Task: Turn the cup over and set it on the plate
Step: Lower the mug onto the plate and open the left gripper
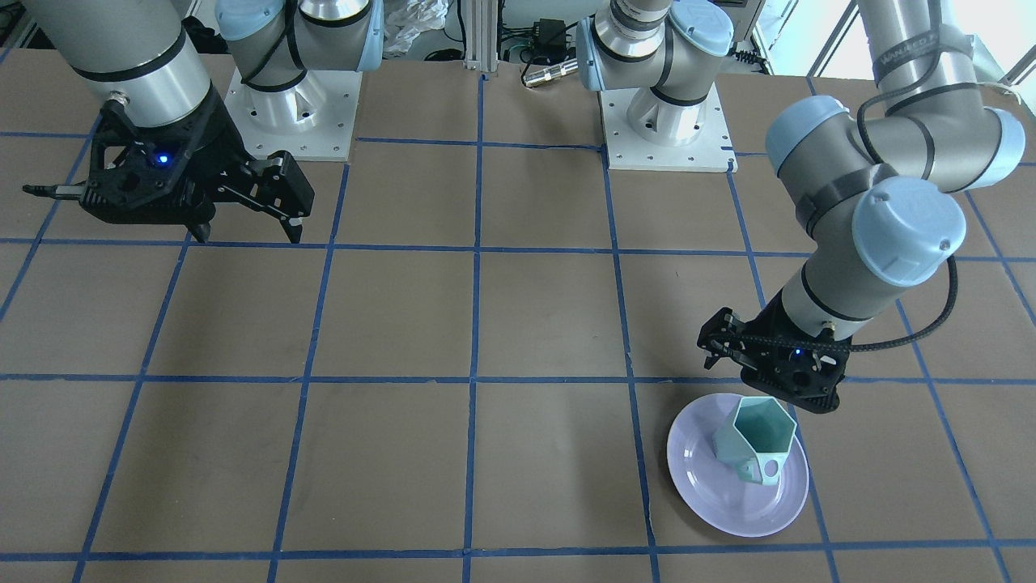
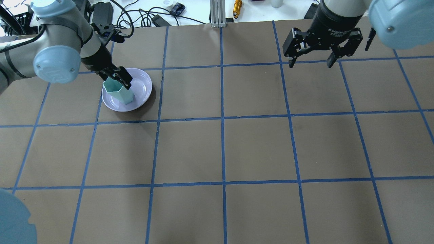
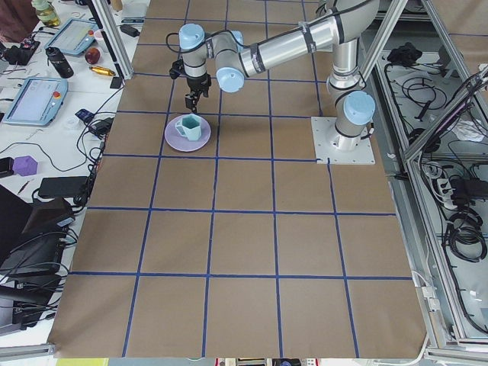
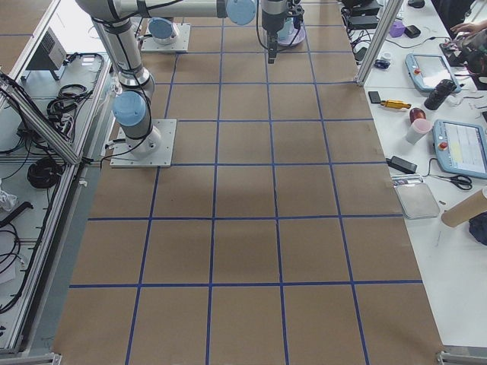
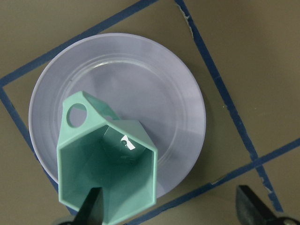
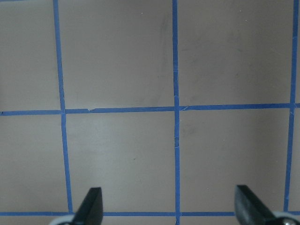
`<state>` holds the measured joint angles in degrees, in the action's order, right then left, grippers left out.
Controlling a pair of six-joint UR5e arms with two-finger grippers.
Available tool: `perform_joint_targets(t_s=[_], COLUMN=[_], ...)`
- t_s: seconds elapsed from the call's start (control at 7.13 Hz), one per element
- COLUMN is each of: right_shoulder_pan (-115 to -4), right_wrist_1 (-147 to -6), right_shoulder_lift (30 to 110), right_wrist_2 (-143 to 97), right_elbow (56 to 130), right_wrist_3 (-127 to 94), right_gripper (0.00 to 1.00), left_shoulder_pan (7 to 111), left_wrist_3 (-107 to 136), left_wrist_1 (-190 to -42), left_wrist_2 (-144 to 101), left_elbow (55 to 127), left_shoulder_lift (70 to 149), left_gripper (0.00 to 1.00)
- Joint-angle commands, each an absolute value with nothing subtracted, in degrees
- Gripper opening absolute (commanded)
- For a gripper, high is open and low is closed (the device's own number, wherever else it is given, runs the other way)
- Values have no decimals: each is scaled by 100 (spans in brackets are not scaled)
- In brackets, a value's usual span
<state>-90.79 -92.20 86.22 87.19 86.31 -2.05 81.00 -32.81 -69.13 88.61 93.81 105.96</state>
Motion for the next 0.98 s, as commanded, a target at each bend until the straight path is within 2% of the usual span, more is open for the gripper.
perform_joint_targets(t_s=[0.0,0.42,0.84], right_shoulder_pan=[-9079,-9079,-9079], right_wrist_1=[-9220,-9220,-9220], right_shoulder_lift=[8622,8622,8622], right_wrist_2=[8710,8710,8719], right_elbow=[8631,8631,8631], right_wrist_3=[-211,-211,-211], right_gripper=[100,100,100], left_shoulder_pan=[8226,8569,8630], left_wrist_3=[-2457,-1357,-1020], left_wrist_1=[-7705,-8214,-8691], left_wrist_2=[8859,8921,8974], left_elbow=[9352,9422,9221], left_shoulder_lift=[9839,9073,8920], left_gripper=[100,100,100])
